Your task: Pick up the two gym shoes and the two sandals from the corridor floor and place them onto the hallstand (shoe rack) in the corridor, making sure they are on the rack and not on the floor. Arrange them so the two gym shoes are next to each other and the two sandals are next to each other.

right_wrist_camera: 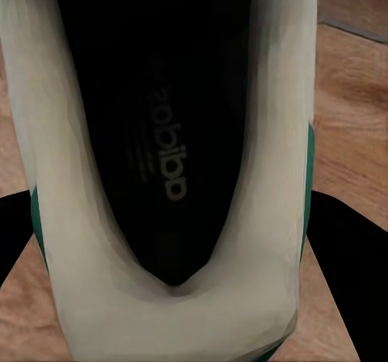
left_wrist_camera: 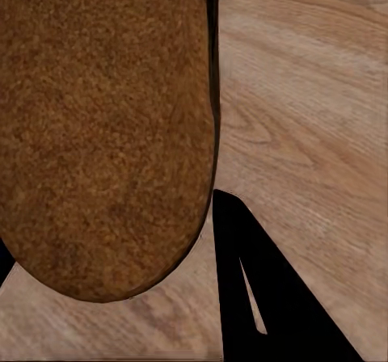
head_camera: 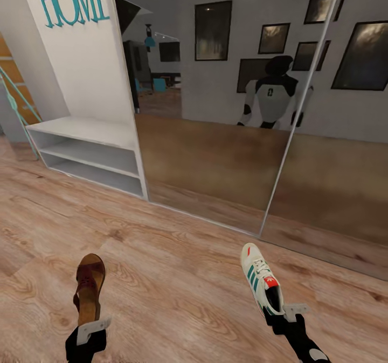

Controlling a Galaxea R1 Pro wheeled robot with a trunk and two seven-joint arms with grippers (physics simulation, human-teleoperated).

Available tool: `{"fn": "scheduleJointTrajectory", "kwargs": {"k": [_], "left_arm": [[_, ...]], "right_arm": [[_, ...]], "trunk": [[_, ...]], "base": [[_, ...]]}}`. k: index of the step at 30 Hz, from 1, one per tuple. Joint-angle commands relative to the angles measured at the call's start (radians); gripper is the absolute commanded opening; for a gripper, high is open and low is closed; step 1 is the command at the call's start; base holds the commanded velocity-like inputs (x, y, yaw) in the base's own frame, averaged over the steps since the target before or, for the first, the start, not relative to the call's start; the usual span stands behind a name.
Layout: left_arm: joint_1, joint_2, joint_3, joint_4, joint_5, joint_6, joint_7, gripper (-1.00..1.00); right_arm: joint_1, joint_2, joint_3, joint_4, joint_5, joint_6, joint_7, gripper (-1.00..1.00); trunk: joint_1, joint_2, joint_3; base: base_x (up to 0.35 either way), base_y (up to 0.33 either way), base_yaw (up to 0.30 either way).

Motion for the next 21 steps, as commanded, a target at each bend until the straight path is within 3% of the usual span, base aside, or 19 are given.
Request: {"fn": "scheduleJointTrajectory", "kwargs": {"k": [1,3,6,7,10,15,21], "left_arm": [[-0.001,0.0,0.001,0.004,-0.012,-0.003,0.004,-1.0],[-0.003,0.0,0.0,0.021,-0.013,-0.001,0.007,-1.0],[-0.005,0.0,-0.011,0.041,-0.013,-0.001,0.009,-1.0],[-0.005,0.0,-0.028,0.045,-0.014,-0.001,0.011,-1.0],[-0.005,0.0,-0.059,0.05,-0.014,-0.001,0.013,-1.0],[-0.005,0.001,-0.063,0.05,-0.014,-0.001,0.013,-1.0],[-0.005,0.0,-0.062,0.05,-0.011,-0.001,0.013,-1.0]], "right_arm": [[0.0,0.0,-0.009,0.0,0.006,-0.004,0.005,-1.0],[0.015,0.0,-0.008,0.0,0.005,-0.032,0.005,-1.0],[0.056,0.005,-0.008,0.0,0.005,-0.143,0.005,-1.0],[0.078,0.006,-0.007,0.002,0.004,-0.198,0.004,-1.0],[0.111,0.008,-0.009,0.046,0.002,-0.265,0.004,-1.0],[0.114,0.008,-0.009,0.059,0.002,-0.271,0.004,-1.0],[0.115,0.008,-0.009,0.061,0.002,-0.271,0.004,-1.0]], "trunk": [[0.0,0.0,0.0],[0.0,0.0,0.002],[0.0,0.0,0.005],[0.0,0.0,0.006],[0.0,0.0,0.008],[0.0,0.0,0.011],[0.0,0.0,0.015]], "base": [[0.0,0.0,0.226],[0.0,0.0,0.226],[0.0,0.0,0.227],[0.0,0.0,0.236],[0.0,0.0,0.248],[0.074,0.0,0.26],[0.282,0.046,0.258]]}}
